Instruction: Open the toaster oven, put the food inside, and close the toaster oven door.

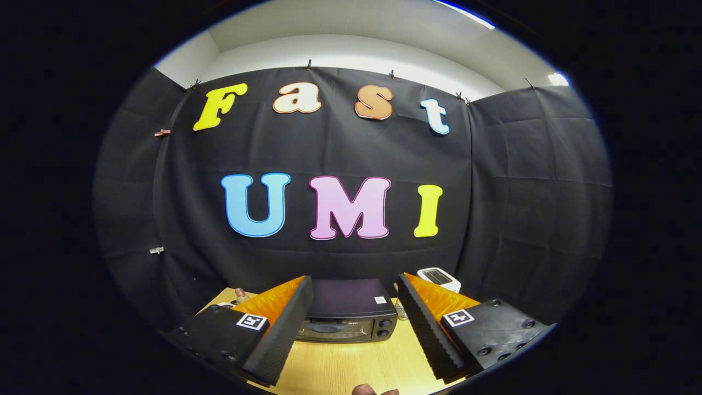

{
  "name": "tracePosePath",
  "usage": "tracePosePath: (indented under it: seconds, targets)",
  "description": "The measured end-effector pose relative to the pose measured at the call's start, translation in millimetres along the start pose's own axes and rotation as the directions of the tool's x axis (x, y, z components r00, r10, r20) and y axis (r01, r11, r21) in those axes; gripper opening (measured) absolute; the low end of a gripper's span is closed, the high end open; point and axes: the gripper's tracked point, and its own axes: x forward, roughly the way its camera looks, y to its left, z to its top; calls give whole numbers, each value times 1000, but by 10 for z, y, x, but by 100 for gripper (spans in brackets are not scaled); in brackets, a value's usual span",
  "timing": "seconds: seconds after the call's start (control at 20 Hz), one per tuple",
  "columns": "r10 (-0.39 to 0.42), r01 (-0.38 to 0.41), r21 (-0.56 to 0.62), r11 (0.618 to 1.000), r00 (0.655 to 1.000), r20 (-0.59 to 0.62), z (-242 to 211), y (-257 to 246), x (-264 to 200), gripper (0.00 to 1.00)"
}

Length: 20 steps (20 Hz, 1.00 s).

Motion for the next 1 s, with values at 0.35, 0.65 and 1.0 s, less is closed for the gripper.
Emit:
tracePosePath:
  seconds: [0.35,0.65,1.0]
  targets:
    - [4,-4,3,1000,1000,-2,7,-32,4,100]
    - [9,-9,-6,1000,1000,2,11,7,-8,100]
    - [10,-10,-11,1000,1000,0,28,4,-11,100]
